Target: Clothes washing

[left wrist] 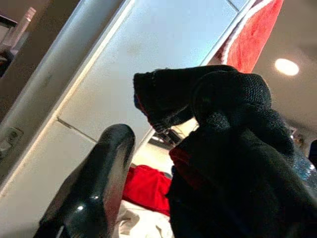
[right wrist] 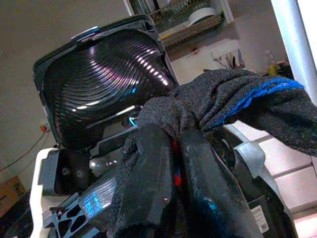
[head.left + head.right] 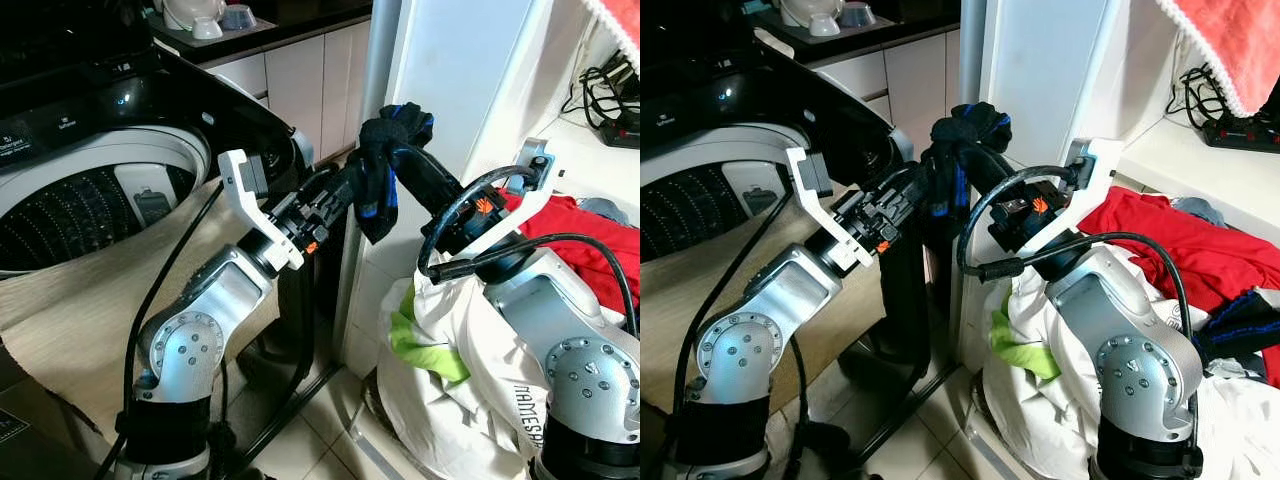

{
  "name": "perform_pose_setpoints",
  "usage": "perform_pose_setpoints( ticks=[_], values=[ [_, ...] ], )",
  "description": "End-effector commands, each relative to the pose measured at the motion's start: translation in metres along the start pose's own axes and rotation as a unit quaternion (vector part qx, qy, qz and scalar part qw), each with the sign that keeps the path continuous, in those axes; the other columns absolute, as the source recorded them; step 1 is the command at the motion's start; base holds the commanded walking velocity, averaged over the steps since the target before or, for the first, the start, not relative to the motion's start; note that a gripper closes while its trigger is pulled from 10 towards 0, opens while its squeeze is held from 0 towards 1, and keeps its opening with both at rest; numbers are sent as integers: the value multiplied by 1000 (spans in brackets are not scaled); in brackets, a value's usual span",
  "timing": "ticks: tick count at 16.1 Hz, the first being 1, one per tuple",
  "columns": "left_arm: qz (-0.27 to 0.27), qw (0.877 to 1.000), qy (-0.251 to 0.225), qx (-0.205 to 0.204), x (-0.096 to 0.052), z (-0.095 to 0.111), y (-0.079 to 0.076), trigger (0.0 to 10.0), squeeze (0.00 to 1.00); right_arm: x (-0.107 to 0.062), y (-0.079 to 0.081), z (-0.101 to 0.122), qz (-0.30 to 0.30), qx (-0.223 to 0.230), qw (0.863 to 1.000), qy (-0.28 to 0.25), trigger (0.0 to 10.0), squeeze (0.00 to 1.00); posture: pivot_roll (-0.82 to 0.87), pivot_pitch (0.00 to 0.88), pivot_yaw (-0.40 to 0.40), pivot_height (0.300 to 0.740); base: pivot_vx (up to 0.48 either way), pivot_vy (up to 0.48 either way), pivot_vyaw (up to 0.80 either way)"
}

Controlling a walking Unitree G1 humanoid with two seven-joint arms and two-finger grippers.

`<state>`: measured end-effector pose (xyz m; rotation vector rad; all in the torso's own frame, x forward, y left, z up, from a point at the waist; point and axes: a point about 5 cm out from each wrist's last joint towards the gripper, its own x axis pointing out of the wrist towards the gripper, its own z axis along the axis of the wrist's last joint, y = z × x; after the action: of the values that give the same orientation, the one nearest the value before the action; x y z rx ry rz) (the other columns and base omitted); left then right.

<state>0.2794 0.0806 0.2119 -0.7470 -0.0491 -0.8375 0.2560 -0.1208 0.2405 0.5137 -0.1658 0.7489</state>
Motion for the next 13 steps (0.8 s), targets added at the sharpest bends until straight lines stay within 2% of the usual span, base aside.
perform_pose_setpoints(
  ticks=[1,5,13],
  values=[
    [-6,1000,3,-6,-2,-1,-2,0,0,0,5,1,11,-7,1000,-2,0,0,-86,0,22,740,0,0,0],
    [-37,999,31,4,-4,-8,-8,0,0,1,4,1,10,-7,1000,-3,0,0,-85,0,21,740,0,0,0],
    [-40,999,18,-5,-6,-6,-8,0,0,1,4,0,10,-8,1000,-2,0,0,-86,0,22,740,0,0,0]
  ],
)
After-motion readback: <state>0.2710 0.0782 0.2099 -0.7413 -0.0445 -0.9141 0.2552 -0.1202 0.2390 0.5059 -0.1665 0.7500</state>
